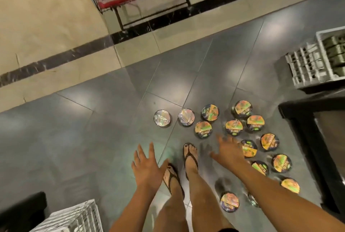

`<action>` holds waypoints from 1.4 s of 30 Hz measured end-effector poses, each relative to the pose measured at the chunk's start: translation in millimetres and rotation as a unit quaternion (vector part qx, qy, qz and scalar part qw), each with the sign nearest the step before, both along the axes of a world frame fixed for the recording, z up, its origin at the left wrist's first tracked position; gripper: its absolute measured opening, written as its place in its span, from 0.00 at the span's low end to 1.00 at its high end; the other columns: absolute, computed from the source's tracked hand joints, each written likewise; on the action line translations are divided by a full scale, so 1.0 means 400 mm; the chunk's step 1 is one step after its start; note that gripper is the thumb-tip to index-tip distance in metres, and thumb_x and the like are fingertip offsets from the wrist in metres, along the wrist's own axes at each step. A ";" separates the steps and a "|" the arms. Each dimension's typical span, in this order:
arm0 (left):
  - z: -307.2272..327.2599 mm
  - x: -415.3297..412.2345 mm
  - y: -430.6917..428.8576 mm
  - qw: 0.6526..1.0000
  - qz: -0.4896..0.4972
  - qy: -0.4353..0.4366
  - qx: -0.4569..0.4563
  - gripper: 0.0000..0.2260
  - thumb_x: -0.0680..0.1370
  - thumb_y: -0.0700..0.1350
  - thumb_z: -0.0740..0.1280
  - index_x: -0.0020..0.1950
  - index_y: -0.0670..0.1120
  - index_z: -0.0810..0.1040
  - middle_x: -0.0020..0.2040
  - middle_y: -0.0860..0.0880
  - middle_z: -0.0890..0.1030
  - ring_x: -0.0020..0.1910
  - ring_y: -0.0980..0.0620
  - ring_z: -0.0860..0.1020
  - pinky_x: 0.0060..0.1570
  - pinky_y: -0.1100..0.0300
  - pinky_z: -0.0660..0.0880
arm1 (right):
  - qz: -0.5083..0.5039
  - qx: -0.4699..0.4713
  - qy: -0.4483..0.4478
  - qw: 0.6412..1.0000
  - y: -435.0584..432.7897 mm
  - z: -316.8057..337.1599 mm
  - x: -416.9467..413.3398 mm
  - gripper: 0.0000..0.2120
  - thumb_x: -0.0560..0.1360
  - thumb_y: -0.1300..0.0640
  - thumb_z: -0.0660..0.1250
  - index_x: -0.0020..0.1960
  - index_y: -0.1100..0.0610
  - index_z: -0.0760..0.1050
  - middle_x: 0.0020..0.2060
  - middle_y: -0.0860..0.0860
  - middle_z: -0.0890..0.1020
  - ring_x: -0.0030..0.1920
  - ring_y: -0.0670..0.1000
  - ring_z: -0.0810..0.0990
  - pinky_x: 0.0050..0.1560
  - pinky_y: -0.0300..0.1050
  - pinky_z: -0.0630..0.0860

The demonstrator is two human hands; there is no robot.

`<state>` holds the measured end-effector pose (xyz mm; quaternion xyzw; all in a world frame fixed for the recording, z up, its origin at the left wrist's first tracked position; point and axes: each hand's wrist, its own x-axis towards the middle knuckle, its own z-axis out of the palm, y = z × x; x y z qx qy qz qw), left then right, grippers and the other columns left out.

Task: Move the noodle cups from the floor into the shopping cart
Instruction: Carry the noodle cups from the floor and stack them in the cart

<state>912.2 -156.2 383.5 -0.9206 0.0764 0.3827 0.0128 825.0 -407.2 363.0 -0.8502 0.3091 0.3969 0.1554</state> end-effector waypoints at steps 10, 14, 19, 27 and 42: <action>-0.706 0.116 0.008 0.997 -0.056 -0.042 0.013 0.42 0.73 0.73 0.54 0.79 0.55 0.41 0.78 0.37 0.41 0.77 0.37 0.45 0.74 0.44 0.52 | 0.011 0.005 -0.048 0.999 0.030 -0.675 0.165 0.47 0.67 0.29 0.67 0.77 0.48 0.51 0.74 0.62 0.56 0.76 0.62 0.50 0.73 0.59 0.51; -0.978 0.181 -0.010 0.992 -0.081 -0.092 -0.040 0.45 0.70 0.76 0.53 0.80 0.55 0.45 0.78 0.36 0.44 0.77 0.35 0.47 0.73 0.41 0.53 | 0.036 -0.016 -0.093 0.995 0.032 -0.927 0.220 0.52 0.66 0.26 0.65 0.78 0.46 0.44 0.77 0.62 0.48 0.77 0.62 0.43 0.74 0.60 0.44; -1.220 0.265 -0.043 0.977 -0.098 -0.161 -0.103 0.47 0.65 0.78 0.52 0.78 0.53 0.58 0.76 0.33 0.54 0.73 0.30 0.57 0.65 0.34 0.62 | 0.068 -0.033 -0.170 0.982 0.019 -1.135 0.262 0.57 0.61 0.21 0.62 0.78 0.44 0.37 0.76 0.61 0.50 0.76 0.62 0.49 0.74 0.59 0.51; -1.258 0.328 -0.025 0.944 -0.098 -0.233 -0.214 0.42 0.65 0.73 0.62 0.75 0.55 0.64 0.69 0.36 0.61 0.61 0.34 0.68 0.60 0.44 0.70 | 0.027 -0.017 -0.246 0.969 0.066 -1.188 0.219 0.56 0.59 0.23 0.64 0.77 0.41 0.41 0.74 0.59 0.51 0.72 0.61 0.55 0.71 0.55 0.61; -0.360 0.275 0.035 0.952 0.034 -0.224 -0.205 0.43 0.63 0.75 0.63 0.75 0.57 0.65 0.70 0.40 0.61 0.65 0.38 0.65 0.63 0.44 0.68 | -0.053 -0.036 -0.238 0.969 0.023 -0.323 0.191 0.53 0.56 0.23 0.58 0.77 0.44 0.56 0.72 0.58 0.59 0.71 0.61 0.59 0.70 0.55 0.64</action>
